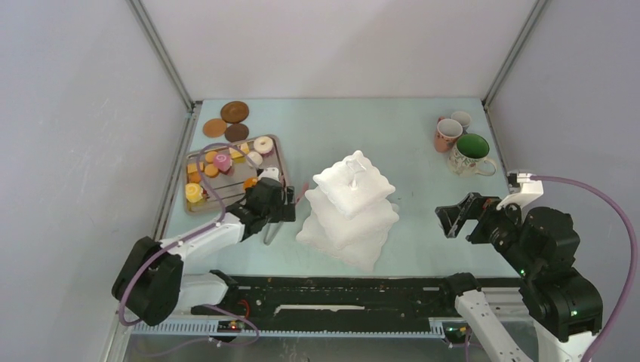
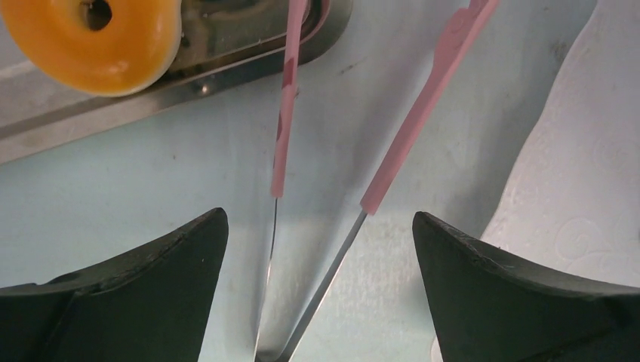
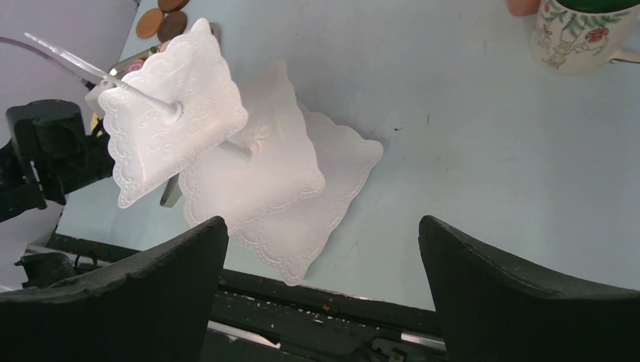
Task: Serve the afternoon tea
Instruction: Adjust the clamp at the center of the board, then pick up the clamp from the center of the board.
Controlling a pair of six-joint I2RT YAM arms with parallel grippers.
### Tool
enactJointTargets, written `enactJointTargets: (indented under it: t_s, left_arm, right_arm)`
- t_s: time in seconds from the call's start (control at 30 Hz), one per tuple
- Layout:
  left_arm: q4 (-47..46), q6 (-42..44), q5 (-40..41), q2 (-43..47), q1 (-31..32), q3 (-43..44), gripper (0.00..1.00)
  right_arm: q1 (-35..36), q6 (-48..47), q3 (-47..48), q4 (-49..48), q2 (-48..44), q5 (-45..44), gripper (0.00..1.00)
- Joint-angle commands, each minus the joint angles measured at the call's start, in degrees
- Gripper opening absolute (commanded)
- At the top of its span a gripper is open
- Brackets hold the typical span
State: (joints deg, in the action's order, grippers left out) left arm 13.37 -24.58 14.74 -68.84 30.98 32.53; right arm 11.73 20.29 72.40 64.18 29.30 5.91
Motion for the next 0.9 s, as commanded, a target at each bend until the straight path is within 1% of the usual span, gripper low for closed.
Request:
enactJointTargets:
  t_s: [0.0,0.17,0.23,0.4,0.47,0.6,0.7,0.8,0.87]
  left_arm:
    - [-7.85,-2.75,5.46,-3.68,1.83,0.62,1.00]
    - [-8.77,-2.52,7.39,-7.62,2.89,1.01,1.00]
    - [-11.39,-2.86,8.12,-8.29,3.03,-0.48,0.99]
    - [-13.03,-4.24,11.56,-9.33,5.18,-0.88,0.94]
    - [-13.06,-6.47,13.49,-10.92,5.78,-0.57,0.90]
    - [-11.67,-12.66,16.97,-12.92,6.07,-0.52,0.78]
    - [-11.72,-15.29,17.12,-12.61,6.46,-1.10,0.73]
    - [-7.89,-19.32,19.75,-11.88,7.71,0.15,0.70]
    - [-5.14,-22.99,19.70,-11.67,7.90,1.18,0.69]
  right_arm:
    - [0.73,1.01,0.11,-1.96,1.20,3.31,1.00]
    - [1.05,1.22,0.17,-2.57,1.37,3.84,1.00]
    - [1.10,1.24,0.10,-2.41,1.74,3.76,1.00]
    - [1.36,0.65,0.02,-1.60,1.81,2.96,1.00]
    - [1.47,0.61,-0.32,-1.47,1.74,2.35,1.00]
    - [1.46,1.22,-0.42,-1.65,1.63,2.15,1.00]
    - [1.46,1.53,-0.42,-1.63,1.68,2.34,1.00]
    - [1.47,1.35,-0.42,-1.44,2.00,2.14,1.00]
    - [1.52,1.40,-0.84,-1.51,2.16,2.09,1.00]
